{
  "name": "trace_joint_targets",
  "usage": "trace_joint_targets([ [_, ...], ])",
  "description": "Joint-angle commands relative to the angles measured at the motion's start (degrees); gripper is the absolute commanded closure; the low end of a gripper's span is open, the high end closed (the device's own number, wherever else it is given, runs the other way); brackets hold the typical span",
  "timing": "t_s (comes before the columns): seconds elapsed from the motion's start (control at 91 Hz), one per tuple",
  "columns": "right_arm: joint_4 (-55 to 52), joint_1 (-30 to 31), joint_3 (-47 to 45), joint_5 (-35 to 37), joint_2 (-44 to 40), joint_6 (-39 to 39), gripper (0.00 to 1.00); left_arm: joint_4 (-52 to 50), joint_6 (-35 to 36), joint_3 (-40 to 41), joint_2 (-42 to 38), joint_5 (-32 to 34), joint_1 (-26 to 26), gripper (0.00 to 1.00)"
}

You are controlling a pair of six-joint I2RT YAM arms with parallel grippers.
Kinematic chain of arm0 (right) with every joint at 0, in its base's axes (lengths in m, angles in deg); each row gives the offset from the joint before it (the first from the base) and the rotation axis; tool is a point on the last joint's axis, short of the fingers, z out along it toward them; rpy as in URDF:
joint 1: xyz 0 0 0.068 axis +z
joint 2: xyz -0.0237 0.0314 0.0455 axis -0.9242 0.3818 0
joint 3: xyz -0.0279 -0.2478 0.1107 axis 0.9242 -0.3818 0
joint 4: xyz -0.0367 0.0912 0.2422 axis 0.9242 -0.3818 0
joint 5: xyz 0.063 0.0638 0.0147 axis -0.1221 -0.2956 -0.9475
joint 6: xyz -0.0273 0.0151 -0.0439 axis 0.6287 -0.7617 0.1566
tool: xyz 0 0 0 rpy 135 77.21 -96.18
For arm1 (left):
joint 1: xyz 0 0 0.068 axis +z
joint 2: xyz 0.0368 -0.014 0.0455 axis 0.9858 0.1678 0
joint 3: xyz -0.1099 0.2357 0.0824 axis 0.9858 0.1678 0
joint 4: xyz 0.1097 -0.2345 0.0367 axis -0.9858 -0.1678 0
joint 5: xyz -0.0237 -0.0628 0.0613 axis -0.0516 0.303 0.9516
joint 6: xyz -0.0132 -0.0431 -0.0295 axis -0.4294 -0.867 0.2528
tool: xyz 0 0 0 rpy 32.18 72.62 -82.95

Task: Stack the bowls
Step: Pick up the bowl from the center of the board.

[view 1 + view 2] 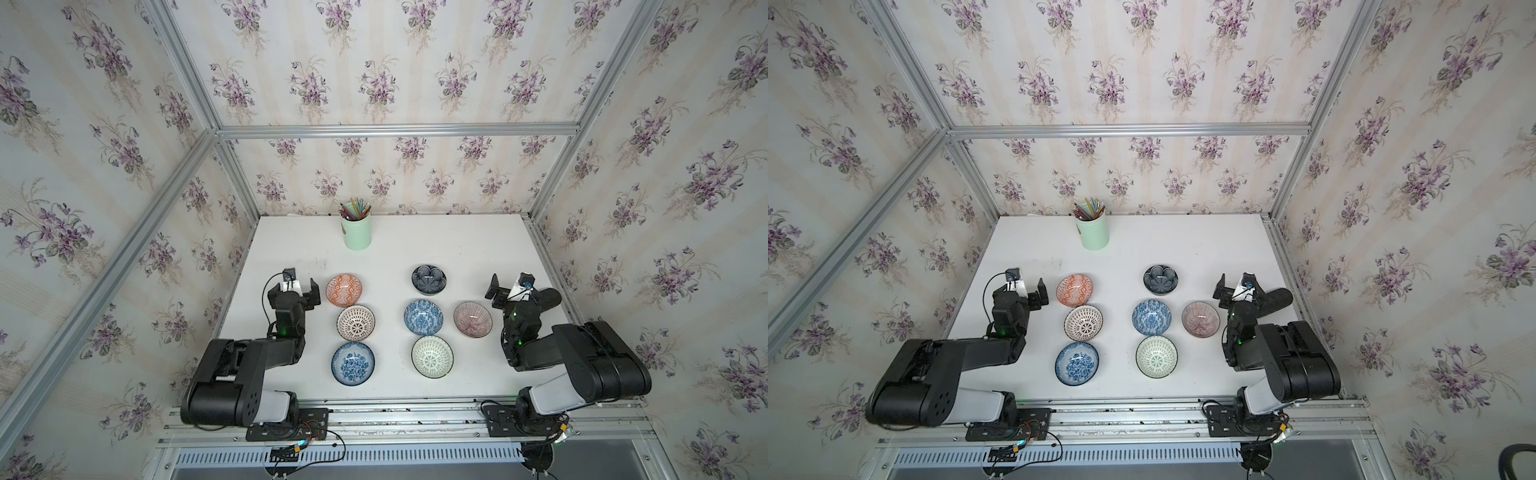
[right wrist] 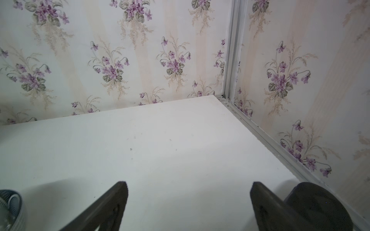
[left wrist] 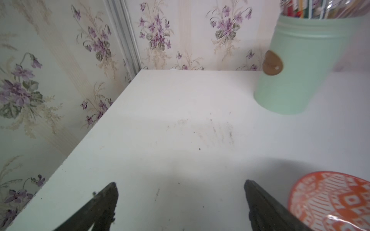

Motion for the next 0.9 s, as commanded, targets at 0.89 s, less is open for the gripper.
trace_joint_targets([
  [0.89, -101.4, 9.1, 28.9, -21.2, -50.3, -27.6, 0.16, -105.4, -38.8, -28.6, -37.7, -37.3, 0.6, 0.15],
])
